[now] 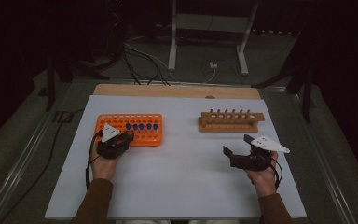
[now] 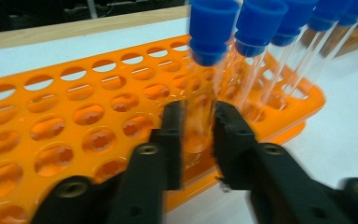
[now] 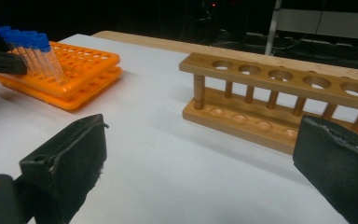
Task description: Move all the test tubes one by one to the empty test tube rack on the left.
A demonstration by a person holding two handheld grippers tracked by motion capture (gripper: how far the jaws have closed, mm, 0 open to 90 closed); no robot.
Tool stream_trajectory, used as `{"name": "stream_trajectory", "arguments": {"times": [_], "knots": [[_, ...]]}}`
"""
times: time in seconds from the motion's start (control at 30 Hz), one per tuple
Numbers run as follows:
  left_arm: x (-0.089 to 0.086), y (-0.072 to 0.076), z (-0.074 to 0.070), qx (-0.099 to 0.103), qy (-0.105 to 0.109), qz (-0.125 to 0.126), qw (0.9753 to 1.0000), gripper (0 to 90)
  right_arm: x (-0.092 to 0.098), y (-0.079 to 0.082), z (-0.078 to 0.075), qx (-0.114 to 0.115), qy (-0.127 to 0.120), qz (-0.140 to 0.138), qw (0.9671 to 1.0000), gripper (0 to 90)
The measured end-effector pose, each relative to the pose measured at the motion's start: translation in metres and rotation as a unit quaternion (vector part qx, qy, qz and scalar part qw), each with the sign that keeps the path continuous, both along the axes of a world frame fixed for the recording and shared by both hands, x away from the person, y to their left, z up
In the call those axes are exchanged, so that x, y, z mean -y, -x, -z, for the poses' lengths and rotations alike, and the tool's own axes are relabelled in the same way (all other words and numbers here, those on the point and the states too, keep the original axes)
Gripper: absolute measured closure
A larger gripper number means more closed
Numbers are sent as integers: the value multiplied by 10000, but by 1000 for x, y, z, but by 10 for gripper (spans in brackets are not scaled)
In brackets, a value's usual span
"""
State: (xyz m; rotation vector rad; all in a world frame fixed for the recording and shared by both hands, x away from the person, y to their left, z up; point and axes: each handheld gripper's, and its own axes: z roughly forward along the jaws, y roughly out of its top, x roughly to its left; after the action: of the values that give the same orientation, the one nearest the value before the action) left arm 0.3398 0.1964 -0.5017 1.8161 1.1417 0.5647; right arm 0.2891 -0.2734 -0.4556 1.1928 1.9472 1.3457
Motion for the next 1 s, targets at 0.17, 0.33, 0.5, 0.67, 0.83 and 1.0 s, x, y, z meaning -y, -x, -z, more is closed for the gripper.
{"name": "stream_trajectory", "arguments": {"times": [0.17, 0.33, 0.5, 0.67, 0.83, 1.0], "knots": [[-11, 14, -11, -22, 489, 101, 9987, 503, 11, 8, 4, -43, -47, 86, 9999, 26], [-26, 45, -32, 485, 557, 88, 9972, 393, 18, 15, 7, 10, -102, 107, 9999, 26], [-39, 74, -39, 741, 442, -223, 9960, 172, 21, 21, 9, 112, -166, 110, 9997, 25], [-52, 93, -42, 856, 289, -545, 9944, 17, 25, 27, 10, 238, -197, 92, 9995, 20], [-61, 103, -43, 970, 287, -660, 9927, 5, 31, 32, 13, 314, -234, 75, 9992, 16], [-61, 107, -47, 1090, 334, -672, 9912, 5, 32, 34, 14, 358, -241, 94, 9990, 17]]}}
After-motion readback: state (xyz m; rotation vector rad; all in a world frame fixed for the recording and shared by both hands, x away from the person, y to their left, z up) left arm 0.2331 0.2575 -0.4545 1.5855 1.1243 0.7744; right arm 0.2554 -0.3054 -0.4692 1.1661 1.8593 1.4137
